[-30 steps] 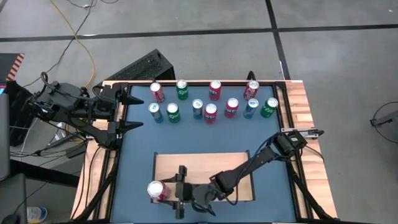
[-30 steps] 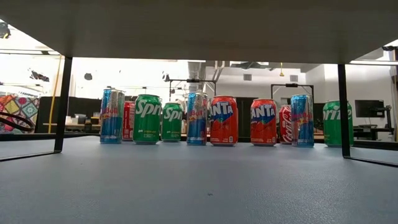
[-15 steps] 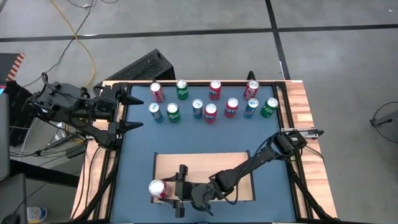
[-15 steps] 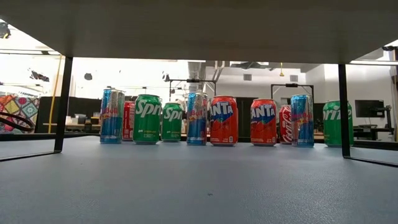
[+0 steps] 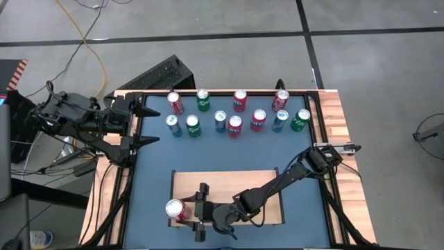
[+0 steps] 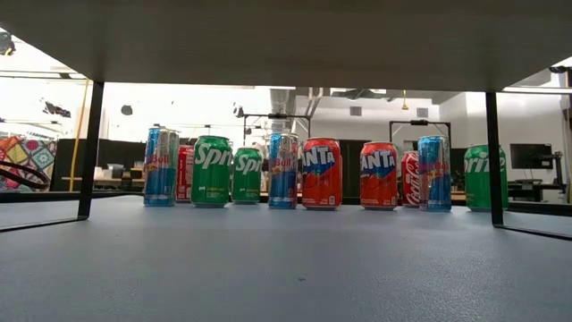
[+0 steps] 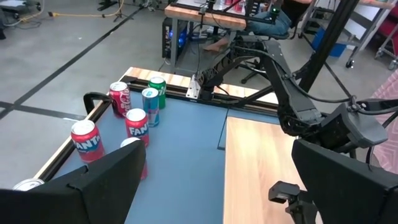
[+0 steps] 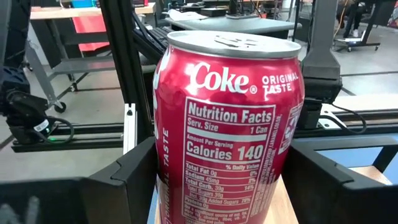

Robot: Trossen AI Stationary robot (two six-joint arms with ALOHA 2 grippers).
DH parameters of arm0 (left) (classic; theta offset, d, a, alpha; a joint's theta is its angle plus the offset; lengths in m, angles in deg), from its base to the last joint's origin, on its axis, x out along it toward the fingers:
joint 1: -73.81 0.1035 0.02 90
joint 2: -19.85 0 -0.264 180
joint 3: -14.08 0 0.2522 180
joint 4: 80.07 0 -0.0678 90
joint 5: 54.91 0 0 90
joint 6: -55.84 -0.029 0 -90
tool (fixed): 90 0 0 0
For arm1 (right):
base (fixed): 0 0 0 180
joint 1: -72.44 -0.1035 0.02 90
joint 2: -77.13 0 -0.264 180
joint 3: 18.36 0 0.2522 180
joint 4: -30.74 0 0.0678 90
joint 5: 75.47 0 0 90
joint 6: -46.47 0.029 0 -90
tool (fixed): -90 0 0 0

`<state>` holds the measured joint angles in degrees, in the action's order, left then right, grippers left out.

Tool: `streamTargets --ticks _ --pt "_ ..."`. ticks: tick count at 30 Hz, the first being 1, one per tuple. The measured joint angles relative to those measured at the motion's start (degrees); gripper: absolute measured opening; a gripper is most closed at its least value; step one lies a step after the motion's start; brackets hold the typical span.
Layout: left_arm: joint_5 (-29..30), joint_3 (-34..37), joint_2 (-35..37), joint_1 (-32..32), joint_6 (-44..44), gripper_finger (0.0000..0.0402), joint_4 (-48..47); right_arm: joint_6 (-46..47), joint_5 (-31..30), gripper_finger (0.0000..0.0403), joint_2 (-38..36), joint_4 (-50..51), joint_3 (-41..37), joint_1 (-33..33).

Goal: Place canned beverage on shelf
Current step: Put the bottom red soda can on the shelf, then put the right red soda can on the shelf aligned with the other red soda can

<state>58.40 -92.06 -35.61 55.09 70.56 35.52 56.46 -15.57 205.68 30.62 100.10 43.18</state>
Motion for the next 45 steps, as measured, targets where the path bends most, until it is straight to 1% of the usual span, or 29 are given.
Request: streamTargets --ticks 4,6,12,15,18,26,30,36,39,42,45 --pt "0.0 0.0 0.0 0.0 -0.4 0.0391 0.0 0.1 0.0 0.0287 0.0 0.2 0.0 -0.2" --pt "0.0 0.0 0.0 0.0 -0.5 0.0391 0.0 0.3 0.0 0.0296 0.0 0.9 0.0 -0.4" --pt "0.0 0.0 0.0 0.0 -0.5 0.0391 0.0 3.5 0.7 0.0356 0.3 5.5 -0.2 -0.4" --pt "0.0 0.0 0.0 0.0 -0.5 0.0391 0.0 5.2 0.7 0.0377 0.3 6.6 -0.2 -0.4" --pt "0.0 0.0 0.0 0.0 -0.5 0.0391 -0.1 6.2 0.6 0.0381 0.2 6.8 -0.1 -0.4" --pt "-0.1 0.0 0.0 0.0 -0.5 0.0391 -0.1 6.7 0.6 0.0372 -1.2 9.1 -0.1 -1.4" --pt "-0.4 0.0 0.0 0.0 -0.6 0.0391 -0.2 7.6 0.5 0.0372 -3.5 15.4 0.0 -2.2" --pt "-0.5 0.0 0.0 0.0 -0.5 0.0391 -1.0 12.3 -0.1 0.0372 -9.7 32.9 -0.1 -2.5" --pt "-0.8 0.0 0.1 0.0 0.1 0.0391 -1.4 12.6 -0.6 0.0372 -13.8 37.9 -0.1 -1.4" --pt "-0.6 0.0 0.4 0.0 1.7 0.0391 -3.0 12.6 -2.3 0.0372 -18.2 42.1 0.0 0.5" --pt "2.3 0.0 0.5 0.0 2.9 0.0391 -5.7 12.6 -5.9 0.0372 -22.3 47.8 0.0 2.8"
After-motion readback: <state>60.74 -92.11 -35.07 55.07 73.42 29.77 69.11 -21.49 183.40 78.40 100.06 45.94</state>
